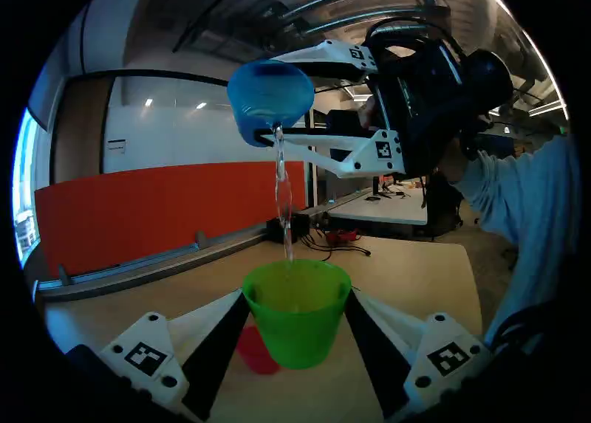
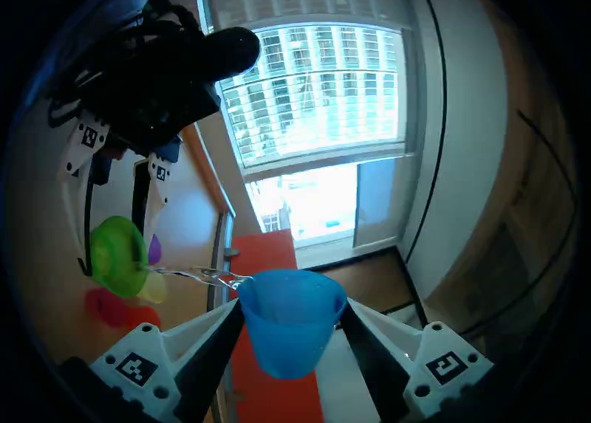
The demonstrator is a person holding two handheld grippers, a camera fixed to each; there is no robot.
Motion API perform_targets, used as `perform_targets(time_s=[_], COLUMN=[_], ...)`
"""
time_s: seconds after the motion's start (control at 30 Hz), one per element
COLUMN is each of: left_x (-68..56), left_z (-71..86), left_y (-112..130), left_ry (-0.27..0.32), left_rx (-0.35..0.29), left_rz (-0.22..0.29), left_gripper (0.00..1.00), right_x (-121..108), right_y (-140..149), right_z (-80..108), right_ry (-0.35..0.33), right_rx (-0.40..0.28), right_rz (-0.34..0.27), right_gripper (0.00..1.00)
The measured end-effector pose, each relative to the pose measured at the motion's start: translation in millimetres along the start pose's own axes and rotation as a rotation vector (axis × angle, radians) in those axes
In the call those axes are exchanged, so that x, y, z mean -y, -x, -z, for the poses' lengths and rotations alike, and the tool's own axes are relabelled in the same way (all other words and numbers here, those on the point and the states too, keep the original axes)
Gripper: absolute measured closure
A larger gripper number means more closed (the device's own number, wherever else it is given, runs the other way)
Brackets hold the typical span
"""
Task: Pour water
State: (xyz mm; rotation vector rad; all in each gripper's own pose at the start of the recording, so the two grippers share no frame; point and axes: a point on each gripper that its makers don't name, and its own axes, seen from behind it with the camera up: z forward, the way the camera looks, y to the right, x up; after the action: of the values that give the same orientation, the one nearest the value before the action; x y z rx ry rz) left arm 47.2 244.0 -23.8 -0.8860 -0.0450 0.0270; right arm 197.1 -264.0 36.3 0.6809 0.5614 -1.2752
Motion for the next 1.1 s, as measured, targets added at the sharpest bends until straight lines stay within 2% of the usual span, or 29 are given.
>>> perform_targets(time_s=[1.1], left_x=[3.7], left_z=[1.0], left_y=[-2], left_ry=[-0.009], left_rx=[-0.004], left_rz=[0.0], left_gripper=[0.14], right_x=[-12], right_y=[-11], right_z=[-9.4], right_ry=[0.028], right_rx=[0.002], right_rz=[0.18], right_gripper=[0.1])
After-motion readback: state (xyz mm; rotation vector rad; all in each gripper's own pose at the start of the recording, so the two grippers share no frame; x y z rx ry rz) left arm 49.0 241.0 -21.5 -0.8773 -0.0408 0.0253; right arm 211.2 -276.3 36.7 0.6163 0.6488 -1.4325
